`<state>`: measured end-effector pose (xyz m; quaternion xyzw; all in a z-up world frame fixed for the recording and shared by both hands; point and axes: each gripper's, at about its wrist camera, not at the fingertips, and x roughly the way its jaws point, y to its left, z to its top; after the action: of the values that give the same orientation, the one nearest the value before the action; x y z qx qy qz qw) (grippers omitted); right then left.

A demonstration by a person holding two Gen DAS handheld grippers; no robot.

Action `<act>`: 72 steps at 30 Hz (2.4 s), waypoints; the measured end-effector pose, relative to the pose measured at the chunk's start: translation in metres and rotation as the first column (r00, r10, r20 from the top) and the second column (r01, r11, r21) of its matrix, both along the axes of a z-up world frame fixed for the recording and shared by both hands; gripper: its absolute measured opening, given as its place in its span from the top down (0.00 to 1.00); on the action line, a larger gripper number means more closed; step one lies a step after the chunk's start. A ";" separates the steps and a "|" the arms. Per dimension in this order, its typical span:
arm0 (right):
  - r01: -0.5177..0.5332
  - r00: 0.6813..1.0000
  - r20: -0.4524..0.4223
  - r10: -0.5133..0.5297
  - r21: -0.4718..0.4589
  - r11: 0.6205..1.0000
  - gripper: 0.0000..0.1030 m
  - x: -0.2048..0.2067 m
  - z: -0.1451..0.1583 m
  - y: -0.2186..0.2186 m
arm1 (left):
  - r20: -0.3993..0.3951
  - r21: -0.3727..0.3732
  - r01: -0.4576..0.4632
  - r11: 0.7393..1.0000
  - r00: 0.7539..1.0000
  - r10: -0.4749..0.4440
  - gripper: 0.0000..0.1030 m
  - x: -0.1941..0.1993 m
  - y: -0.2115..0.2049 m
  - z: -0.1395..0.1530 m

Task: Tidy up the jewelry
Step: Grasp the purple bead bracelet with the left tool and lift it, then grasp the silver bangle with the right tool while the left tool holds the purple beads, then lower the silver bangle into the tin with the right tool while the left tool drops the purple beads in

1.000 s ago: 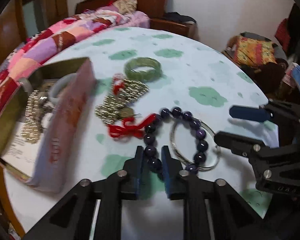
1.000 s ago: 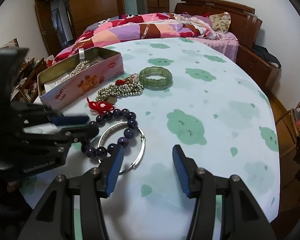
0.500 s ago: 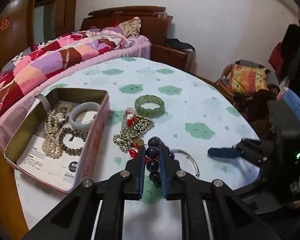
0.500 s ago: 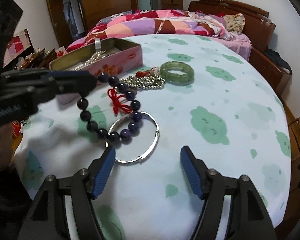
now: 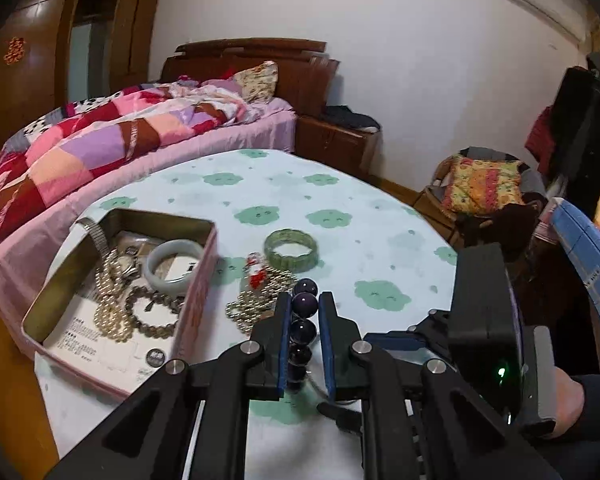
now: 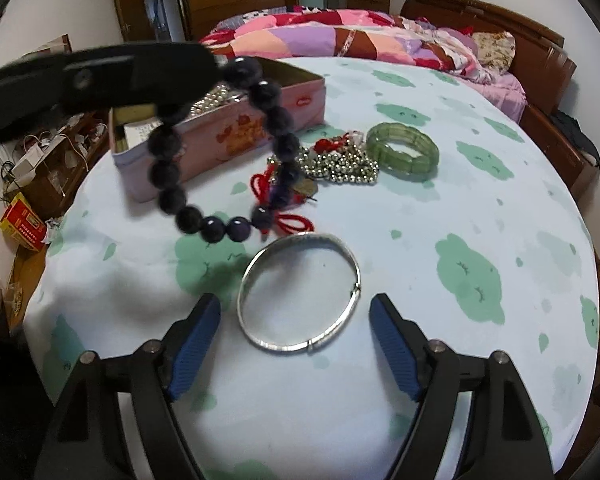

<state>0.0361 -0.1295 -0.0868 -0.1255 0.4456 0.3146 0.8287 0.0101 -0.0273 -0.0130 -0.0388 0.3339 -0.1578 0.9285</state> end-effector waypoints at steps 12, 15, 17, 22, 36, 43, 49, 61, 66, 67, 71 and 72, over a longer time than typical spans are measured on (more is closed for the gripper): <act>0.055 0.998 0.034 -0.055 -0.005 0.998 0.34 -0.003 0.008 -0.007 | 0.005 -0.015 -0.031 0.999 0.999 0.031 0.88 -0.002 0.011 0.004; 0.077 0.996 0.049 -0.078 0.012 0.997 0.34 -0.003 0.015 -0.016 | 0.017 -0.013 -0.024 1.000 1.000 0.024 0.88 -0.005 0.010 0.008; 0.089 0.994 0.066 -0.090 0.020 0.996 0.34 -0.004 0.021 -0.019 | 0.026 -0.011 -0.019 1.000 0.999 0.019 0.88 -0.007 0.008 0.012; 0.095 0.990 0.102 -0.099 0.039 0.995 0.34 -0.004 0.033 -0.022 | 0.049 0.007 -0.018 1.000 0.999 0.017 0.88 -0.012 0.006 0.020; 0.104 0.973 0.196 -0.125 0.115 0.988 0.34 0.000 0.053 -0.018 | 0.086 0.036 -0.066 0.997 0.994 0.063 0.88 -0.012 0.014 0.033; 0.092 0.967 0.226 -0.118 0.122 0.988 0.34 0.006 0.061 -0.011 | 0.117 0.055 -0.069 0.996 0.991 0.062 0.88 -0.010 0.017 0.044; 0.075 0.961 0.255 -0.106 0.130 0.989 0.34 0.012 0.072 -0.002 | 0.152 0.062 -0.097 0.993 0.985 0.087 0.88 -0.009 0.032 0.056; -0.015 0.951 0.309 -0.029 0.140 0.990 0.34 0.023 0.090 0.040 | 0.160 0.044 -0.211 0.976 0.966 0.202 0.88 0.002 0.081 0.063; -0.032 0.951 0.309 -0.018 0.156 0.987 0.35 0.029 0.092 0.053 | 0.144 0.052 -0.238 0.970 0.963 0.228 0.88 0.008 0.092 0.060; -0.036 0.952 0.307 -0.015 0.159 0.987 0.34 0.031 0.092 0.055 | 0.142 0.049 -0.245 0.968 0.961 0.236 0.88 0.008 0.095 0.059; -0.054 0.948 0.318 0.004 0.149 0.987 0.35 0.034 0.094 0.069 | 0.143 0.040 -0.268 0.963 0.955 0.260 0.88 0.010 0.107 0.059; -0.060 0.948 0.319 0.010 0.147 0.987 0.34 0.036 0.095 0.073 | 0.144 0.040 -0.272 0.962 0.954 0.264 0.88 0.011 0.109 0.059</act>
<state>0.0719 -0.0569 0.0083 -0.1179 0.2786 0.3386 0.8910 0.0210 0.0817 0.0462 -0.0453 0.2652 -0.0228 0.9629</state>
